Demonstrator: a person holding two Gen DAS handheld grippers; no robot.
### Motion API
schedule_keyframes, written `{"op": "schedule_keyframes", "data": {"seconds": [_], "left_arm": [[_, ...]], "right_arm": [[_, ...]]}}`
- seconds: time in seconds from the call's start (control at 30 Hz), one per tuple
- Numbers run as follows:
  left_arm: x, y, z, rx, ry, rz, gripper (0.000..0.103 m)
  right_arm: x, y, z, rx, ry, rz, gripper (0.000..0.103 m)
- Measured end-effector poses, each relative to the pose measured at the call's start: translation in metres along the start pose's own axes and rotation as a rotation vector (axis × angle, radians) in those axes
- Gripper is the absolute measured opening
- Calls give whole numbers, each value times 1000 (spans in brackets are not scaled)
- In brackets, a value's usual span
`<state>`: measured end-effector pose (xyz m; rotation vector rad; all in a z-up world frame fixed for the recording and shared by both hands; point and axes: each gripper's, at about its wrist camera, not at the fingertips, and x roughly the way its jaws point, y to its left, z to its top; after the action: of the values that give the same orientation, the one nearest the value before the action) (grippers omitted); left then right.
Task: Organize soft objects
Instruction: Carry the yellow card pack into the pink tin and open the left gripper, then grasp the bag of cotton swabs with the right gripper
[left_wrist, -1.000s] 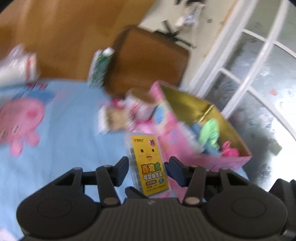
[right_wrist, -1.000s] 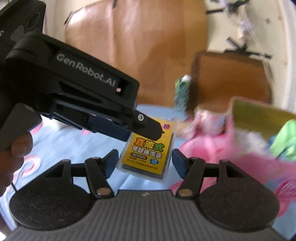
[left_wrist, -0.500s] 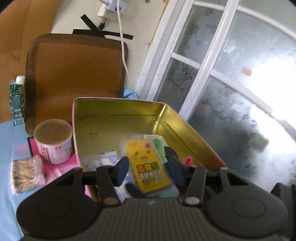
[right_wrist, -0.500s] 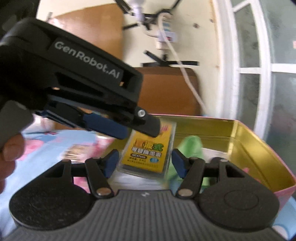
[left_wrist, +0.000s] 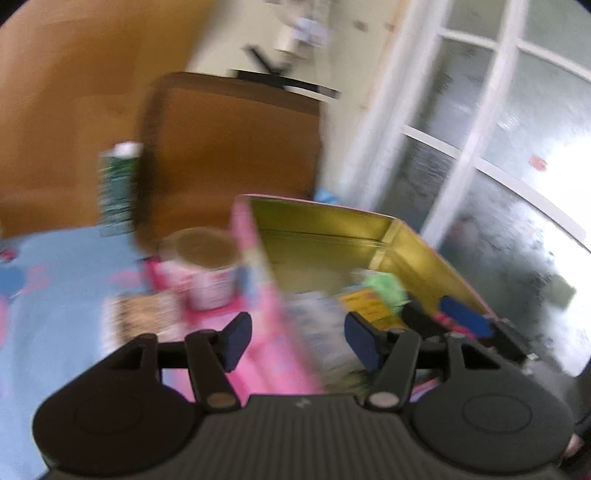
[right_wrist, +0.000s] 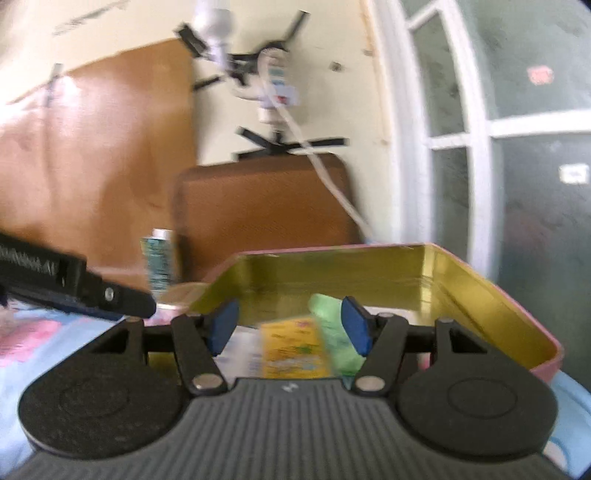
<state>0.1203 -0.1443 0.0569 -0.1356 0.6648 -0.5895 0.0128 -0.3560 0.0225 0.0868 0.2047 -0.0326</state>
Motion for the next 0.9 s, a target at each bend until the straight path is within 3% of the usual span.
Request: {"op": "schedule_keyframes", "data": {"seconds": [0.17, 0.27, 0.33, 0.4, 0.47, 0.57, 0.67, 0.73, 0.83, 0.87, 0.9], "left_arm": [[-38, 76, -28, -98, -5, 160, 58], [-58, 117, -47, -133, -14, 299, 58], [-69, 141, -57, -172, -18, 340, 58], [-74, 159, -66, -212, -25, 375, 58], [-78, 173, -74, -238, -35, 392, 58], [-79, 172, -84, -199, -90, 402, 60], [-78, 165, -83, -170, -97, 413, 63], [-80, 165, -83, -170, -105, 405, 63], [-83, 169, -84, -196, -111, 390, 63], [-84, 170, -85, -209, -113, 384, 63], [-84, 173, -85, -224, -115, 379, 65]], "right_arm": [[1, 56, 4, -50, 41, 195, 61], [18, 92, -1, -60, 123, 299, 61], [36, 116, -6, -64, 181, 326, 61], [60, 139, -12, -84, 226, 303, 64], [83, 156, -16, -109, 260, 264, 76], [116, 174, -23, -180, 294, 174, 81], [143, 174, -27, -193, 344, 101, 84], [155, 166, -28, -148, 390, 99, 86], [162, 154, -32, -60, 433, 126, 82], [160, 155, -32, -71, 427, 126, 66], [155, 156, -32, -76, 423, 156, 61]]}}
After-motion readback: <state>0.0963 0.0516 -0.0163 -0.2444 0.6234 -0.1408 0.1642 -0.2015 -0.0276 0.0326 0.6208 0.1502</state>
